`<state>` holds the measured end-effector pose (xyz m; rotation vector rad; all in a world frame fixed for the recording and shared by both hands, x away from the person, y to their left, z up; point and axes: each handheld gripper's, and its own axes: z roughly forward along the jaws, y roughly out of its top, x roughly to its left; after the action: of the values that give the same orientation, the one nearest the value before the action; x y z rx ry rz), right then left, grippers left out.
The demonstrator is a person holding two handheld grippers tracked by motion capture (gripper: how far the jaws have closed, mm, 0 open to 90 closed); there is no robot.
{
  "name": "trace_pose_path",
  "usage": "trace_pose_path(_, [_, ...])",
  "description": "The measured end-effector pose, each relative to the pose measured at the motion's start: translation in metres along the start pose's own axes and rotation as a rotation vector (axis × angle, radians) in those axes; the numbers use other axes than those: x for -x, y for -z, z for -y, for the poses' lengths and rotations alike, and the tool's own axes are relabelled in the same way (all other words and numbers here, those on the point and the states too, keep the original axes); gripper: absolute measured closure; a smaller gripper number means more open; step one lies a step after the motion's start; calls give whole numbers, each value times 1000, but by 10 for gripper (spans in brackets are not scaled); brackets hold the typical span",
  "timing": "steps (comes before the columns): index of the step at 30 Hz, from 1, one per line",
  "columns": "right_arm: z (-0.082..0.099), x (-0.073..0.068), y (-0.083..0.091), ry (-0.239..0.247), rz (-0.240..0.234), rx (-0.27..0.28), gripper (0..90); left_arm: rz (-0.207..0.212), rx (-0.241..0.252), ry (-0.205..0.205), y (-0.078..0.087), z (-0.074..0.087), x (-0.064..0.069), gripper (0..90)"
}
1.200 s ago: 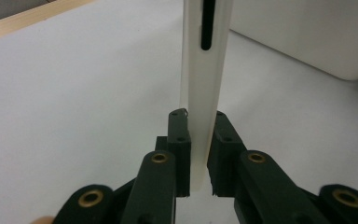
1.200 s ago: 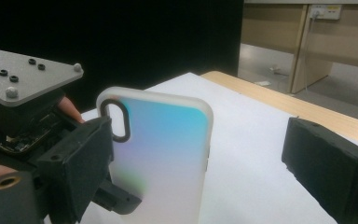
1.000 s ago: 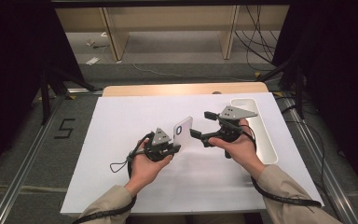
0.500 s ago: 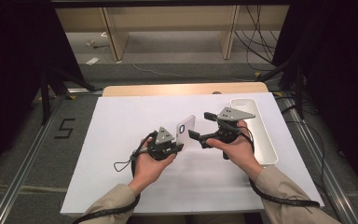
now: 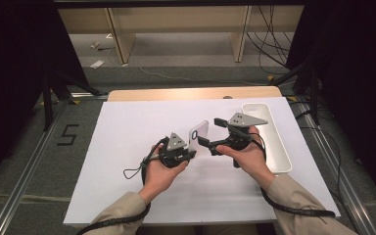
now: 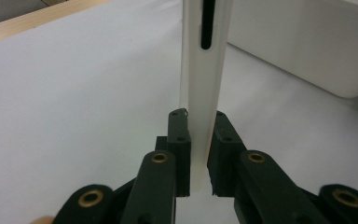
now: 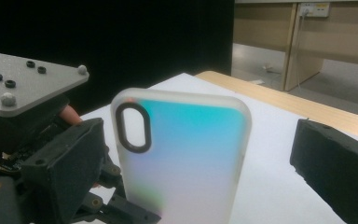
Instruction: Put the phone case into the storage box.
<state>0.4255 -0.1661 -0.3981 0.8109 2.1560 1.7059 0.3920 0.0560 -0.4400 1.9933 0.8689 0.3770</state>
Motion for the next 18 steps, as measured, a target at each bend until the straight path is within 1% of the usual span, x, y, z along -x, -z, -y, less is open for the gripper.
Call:
trace_pose_path(5, [0, -1, 0, -3, 1, 1, 43, 8, 1, 0, -2, -2, 3, 808])
trace_pose_path(9, [0, 0, -1, -12, -11, 3, 45, 10, -3, -4, -4, -3, 4, 808])
trace_pose_path(18, [2, -1, -3, -11, -1, 1, 47, 17, 1, -2, -6, -4, 7, 808])
